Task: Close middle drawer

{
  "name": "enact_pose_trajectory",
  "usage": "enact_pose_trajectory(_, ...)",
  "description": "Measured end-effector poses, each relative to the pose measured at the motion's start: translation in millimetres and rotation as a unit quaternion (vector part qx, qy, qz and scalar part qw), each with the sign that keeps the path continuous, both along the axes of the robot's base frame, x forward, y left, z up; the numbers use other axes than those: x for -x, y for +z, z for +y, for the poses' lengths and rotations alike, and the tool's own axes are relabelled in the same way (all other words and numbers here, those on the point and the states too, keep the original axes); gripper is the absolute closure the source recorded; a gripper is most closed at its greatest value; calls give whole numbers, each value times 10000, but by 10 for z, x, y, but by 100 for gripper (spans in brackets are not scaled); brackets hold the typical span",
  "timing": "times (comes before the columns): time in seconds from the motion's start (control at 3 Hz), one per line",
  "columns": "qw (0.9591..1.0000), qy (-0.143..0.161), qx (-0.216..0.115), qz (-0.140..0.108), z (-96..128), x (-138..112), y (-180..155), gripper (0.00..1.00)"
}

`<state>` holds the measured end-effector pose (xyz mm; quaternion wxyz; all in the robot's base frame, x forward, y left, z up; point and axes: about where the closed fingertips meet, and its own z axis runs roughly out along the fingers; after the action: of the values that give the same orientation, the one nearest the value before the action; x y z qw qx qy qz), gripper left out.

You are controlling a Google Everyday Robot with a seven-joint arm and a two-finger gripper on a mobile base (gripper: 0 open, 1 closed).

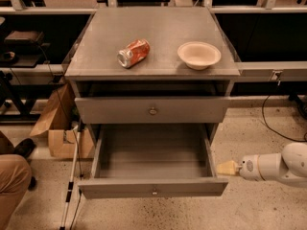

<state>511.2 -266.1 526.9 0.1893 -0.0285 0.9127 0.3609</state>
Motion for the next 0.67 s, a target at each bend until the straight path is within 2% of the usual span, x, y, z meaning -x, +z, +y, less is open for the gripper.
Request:
enact_pose_trajectory(0.33,9991,67,169,372,-90,75,-333,100)
enact_pose_trajectory(0.67,9979,57,221,608,-149,169,-569,100)
